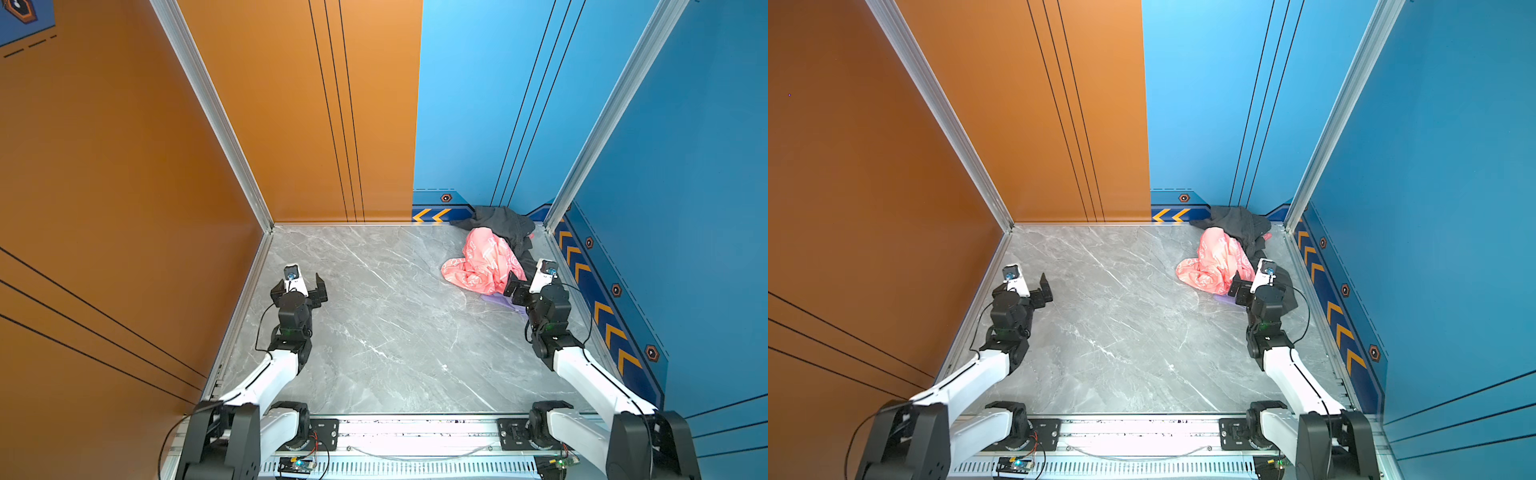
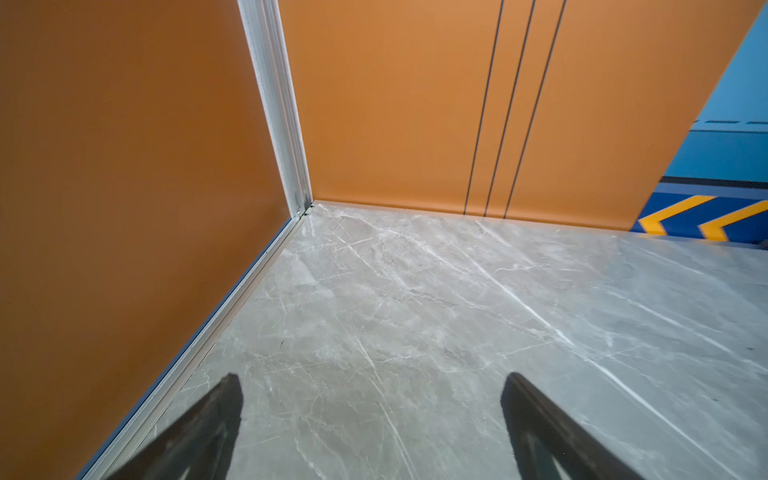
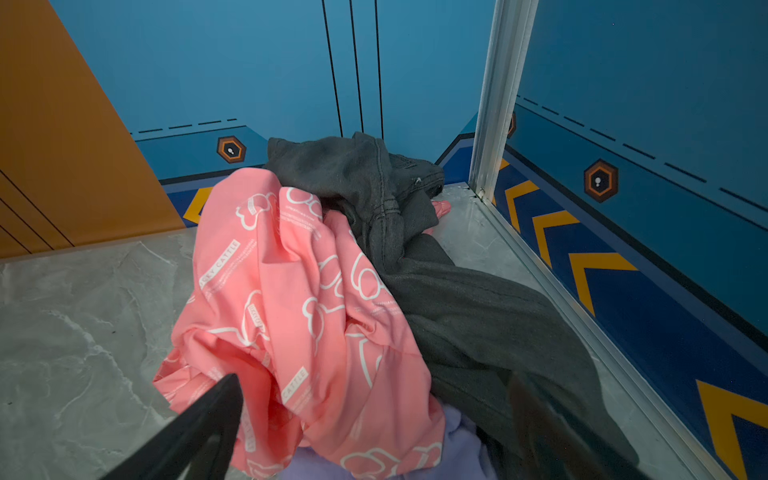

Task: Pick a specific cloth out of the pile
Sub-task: 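Move the right gripper toward the cloth pile while the left arm rises, then lower the right gripper onto the lavender shirt under the pile and close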

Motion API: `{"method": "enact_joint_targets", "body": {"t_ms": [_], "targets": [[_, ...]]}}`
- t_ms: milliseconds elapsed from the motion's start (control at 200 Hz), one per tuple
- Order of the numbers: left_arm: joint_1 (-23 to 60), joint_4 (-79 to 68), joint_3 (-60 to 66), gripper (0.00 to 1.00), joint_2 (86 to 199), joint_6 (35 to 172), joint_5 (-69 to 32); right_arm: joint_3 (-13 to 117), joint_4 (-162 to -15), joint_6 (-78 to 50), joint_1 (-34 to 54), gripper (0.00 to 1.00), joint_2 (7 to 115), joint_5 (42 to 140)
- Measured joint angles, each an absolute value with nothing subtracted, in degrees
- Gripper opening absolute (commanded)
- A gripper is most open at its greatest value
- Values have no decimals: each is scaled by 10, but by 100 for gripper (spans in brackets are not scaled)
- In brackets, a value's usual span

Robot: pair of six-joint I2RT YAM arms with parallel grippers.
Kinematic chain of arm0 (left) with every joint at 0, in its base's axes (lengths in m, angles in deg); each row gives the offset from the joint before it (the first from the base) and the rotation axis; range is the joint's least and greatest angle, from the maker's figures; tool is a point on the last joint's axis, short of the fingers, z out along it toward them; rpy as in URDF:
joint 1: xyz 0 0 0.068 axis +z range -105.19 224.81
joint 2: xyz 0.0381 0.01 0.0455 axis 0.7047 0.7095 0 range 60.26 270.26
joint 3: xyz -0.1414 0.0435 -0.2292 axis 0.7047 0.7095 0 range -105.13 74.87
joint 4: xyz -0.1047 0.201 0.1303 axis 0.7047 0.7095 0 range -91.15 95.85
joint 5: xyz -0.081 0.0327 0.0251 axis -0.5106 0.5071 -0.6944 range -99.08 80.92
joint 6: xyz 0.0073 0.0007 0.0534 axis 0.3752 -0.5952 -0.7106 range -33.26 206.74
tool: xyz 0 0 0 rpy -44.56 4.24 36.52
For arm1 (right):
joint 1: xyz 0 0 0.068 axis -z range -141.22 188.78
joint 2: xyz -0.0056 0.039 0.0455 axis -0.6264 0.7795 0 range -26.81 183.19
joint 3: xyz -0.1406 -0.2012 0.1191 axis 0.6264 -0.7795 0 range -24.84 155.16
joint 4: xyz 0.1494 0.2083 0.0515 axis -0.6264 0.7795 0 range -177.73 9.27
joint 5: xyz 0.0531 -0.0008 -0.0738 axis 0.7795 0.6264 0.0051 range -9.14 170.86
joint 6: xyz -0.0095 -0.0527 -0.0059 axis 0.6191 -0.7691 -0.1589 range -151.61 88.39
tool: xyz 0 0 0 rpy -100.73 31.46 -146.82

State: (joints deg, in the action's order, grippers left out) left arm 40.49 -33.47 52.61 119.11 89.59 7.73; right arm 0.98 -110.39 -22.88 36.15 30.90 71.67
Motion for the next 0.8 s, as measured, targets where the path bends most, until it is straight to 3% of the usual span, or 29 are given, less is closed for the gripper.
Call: {"method": "enact_joint_targets", "body": {"t_ms": [200, 340, 626, 801], "targets": [[398, -158, 488, 98, 1062, 896, -44, 44, -944, -142, 396, 75, 234, 736], [386, -75, 474, 98, 1020, 904, -128, 47, -871, -63, 456, 65, 234, 783], [258, 12, 461, 98, 1042, 889, -201, 47, -862, 70, 498, 56, 347, 886], [244, 23, 458, 98, 1051, 864, -205, 47, -886, 138, 502, 48, 421, 912]]}}
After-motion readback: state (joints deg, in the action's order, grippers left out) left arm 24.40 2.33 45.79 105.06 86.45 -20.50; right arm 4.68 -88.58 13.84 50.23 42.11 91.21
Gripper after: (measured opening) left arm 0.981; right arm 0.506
